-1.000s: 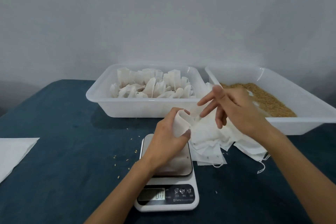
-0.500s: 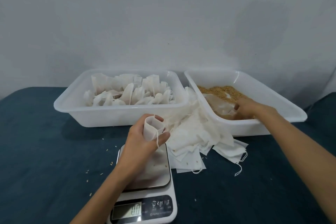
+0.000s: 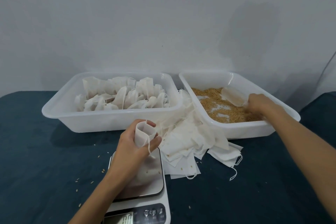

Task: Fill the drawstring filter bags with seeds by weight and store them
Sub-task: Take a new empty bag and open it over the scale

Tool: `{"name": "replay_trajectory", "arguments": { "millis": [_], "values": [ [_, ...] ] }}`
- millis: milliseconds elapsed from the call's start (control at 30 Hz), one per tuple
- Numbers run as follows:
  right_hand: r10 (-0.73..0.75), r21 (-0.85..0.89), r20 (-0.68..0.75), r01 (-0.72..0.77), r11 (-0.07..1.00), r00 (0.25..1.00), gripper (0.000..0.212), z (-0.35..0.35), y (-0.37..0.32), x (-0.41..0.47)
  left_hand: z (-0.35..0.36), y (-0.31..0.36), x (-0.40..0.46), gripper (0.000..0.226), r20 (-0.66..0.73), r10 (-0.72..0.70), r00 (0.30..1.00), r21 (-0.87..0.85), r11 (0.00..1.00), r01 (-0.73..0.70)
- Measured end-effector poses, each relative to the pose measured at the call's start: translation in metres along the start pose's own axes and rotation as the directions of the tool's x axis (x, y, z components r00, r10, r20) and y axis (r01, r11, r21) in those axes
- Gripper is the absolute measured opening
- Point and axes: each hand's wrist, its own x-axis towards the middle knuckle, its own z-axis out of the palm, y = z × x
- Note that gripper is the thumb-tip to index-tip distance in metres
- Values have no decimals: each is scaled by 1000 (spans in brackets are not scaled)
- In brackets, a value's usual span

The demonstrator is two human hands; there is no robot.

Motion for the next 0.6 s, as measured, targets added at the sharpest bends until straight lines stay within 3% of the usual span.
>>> {"name": "replay_trajectory", "arguments": {
  "millis": [200, 500, 600],
  "values": [
    [24, -182, 98, -6, 983, 995, 37, 0, 2, -9, 1, 0, 0, 29, 8, 5, 1000, 8, 1000, -5],
    [38, -360, -4, -37, 932, 999, 28, -3, 1, -17, 0, 1, 0, 30, 3, -3, 1000, 6, 1000, 3],
    [46, -403, 21, -34, 915, 999, 29, -5, -2, -20, 0, 1, 0, 29, -4, -6, 1000, 6, 1000, 6]
  ]
}}
